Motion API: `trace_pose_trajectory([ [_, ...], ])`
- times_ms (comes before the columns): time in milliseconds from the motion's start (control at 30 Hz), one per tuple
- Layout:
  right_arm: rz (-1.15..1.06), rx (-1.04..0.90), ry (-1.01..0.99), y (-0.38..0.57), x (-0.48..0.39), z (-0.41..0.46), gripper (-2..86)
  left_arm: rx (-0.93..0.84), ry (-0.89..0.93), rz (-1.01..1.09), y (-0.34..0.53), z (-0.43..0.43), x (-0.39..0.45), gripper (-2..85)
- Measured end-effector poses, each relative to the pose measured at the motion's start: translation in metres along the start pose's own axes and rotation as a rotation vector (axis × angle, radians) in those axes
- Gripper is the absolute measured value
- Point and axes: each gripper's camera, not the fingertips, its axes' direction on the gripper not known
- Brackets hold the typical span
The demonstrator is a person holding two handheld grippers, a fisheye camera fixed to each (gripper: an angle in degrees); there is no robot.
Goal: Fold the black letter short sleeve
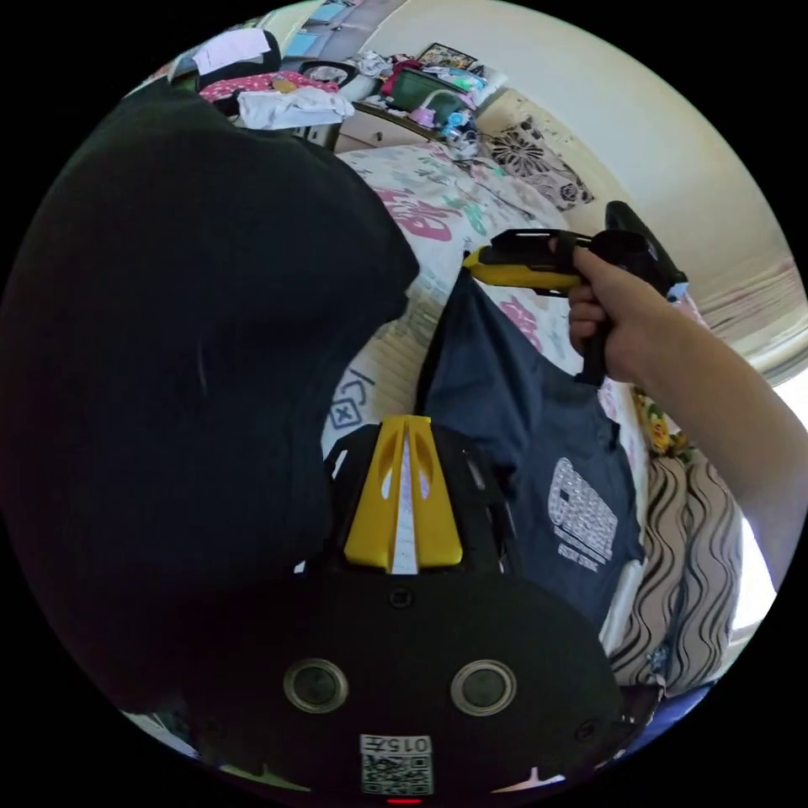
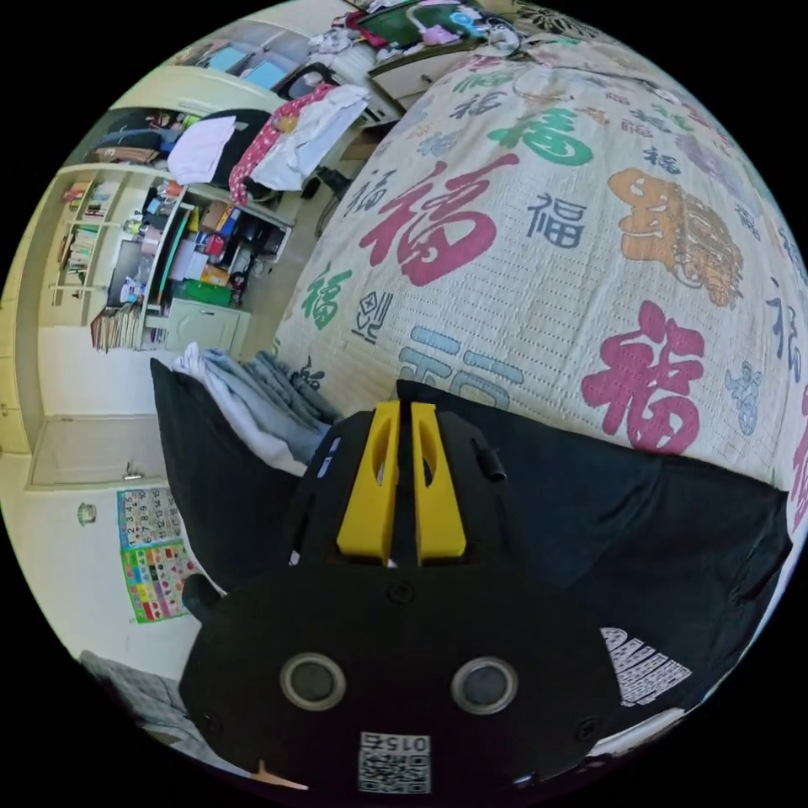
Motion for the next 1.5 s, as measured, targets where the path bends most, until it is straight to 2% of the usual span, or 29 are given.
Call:
trace_pose_trajectory([
  [67,-0.017,-0.066,0.037,-0.006,0.001,0.007,5.2,-0.001,0.002,-0.024,-0.002,-0.002,-0.003,-0.5],
  [167,-0.134,-0.022,0.132,0.001,-0.005,-0.017,8.4,-0.014,0.141,-0.009,0.008,-0.016,-0.007,0.6],
  [233,-0.205,0.033,0.186,0.019,-0.005,-0.042,9.4,-0.104,0.235,0.055,0.032,-0.02,-0.006,4.4],
  [300,-0.237,0.056,0.151,0.048,0.006,-0.063,9.7,-0.211,0.263,0.09,0.061,-0.019,-0.007,7.2],
  [400,-0.183,-0.015,0.211,0.12,0.048,-0.081,10.2,-0.418,0.232,0.128,0.115,-0.01,-0.011,8.7],
  [467,-0.014,-0.11,0.309,0.199,0.103,-0.088,10.5,-0.532,0.232,0.123,0.142,-0.004,-0.013,8.8],
  [533,0.205,-0.196,0.303,0.27,0.15,-0.092,10.6,-0.647,0.214,0.182,0.167,0.006,-0.004,8.7],
  [667,0.713,-0.204,0.229,0.434,0.221,-0.103,10.6,-0.697,0.169,0.289,0.171,0.019,0.017,7.8],
  [767,0.886,-0.218,0.247,0.504,0.24,-0.096,9.8,-0.781,0.145,0.31,0.161,0.034,0.032,6.1],
  [867,0.966,-0.246,0.135,0.543,0.257,-0.073,8.9,-0.851,0.154,0.355,0.157,0.044,0.047,1.3],
  [1000,0.938,-0.201,0.085,0.562,0.267,-0.064,6.6,-0.853,0.097,0.381,0.154,0.043,0.073,-0.4],
  [1100,0.837,-0.219,0.073,0.576,0.265,-0.073,0.4,-0.841,-0.016,0.419,0.156,0.042,0.1,-0.4],
  [1233,0.814,-0.145,-0.013,0.602,0.268,-0.082,-0.7,-0.844,-0.176,0.428,0.168,0.063,0.137,-0.1],
  [1333,0.788,-0.17,-0.039,0.612,0.272,-0.078,-0.8,-0.84,-0.281,0.417,0.176,0.077,0.16,0.2],
  [1400,0.762,-0.185,-0.023,0.616,0.268,-0.081,-0.8,-0.844,-0.325,0.412,0.179,0.079,0.173,0.4],
  [1500,0.711,-0.22,0.136,0.624,0.254,-0.096,-0.9,-0.85,-0.35,0.427,0.183,0.071,0.184,0.3],
])
